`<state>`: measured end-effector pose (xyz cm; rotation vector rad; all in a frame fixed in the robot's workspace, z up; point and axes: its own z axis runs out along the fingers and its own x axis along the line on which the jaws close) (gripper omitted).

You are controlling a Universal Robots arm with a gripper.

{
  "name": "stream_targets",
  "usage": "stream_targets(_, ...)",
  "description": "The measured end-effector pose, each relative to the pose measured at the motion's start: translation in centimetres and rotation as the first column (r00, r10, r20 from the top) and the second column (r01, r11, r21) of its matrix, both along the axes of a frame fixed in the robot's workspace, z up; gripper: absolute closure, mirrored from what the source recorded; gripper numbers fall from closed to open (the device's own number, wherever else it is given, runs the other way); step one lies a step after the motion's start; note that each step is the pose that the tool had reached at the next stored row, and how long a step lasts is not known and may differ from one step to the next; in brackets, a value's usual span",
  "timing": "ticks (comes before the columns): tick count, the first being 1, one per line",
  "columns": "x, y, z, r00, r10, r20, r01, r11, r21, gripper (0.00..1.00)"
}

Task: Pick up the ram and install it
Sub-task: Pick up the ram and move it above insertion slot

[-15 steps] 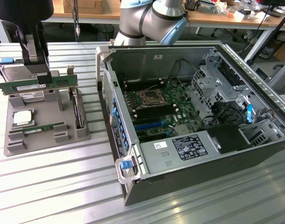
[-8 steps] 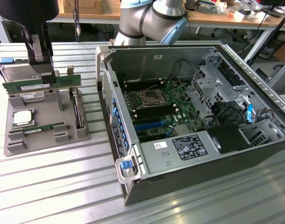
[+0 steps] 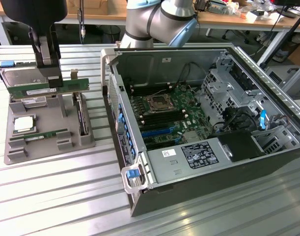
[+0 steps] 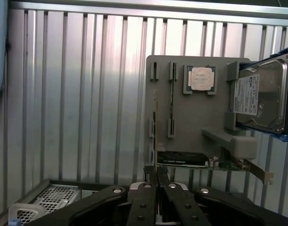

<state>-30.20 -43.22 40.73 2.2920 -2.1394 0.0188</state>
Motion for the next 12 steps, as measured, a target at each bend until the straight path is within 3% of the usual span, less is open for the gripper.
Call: stream_targets(12,1.4,0.00,0.01,1.0000,0.000,-0.0001,0.000,1.0000,-0.0022,0.88)
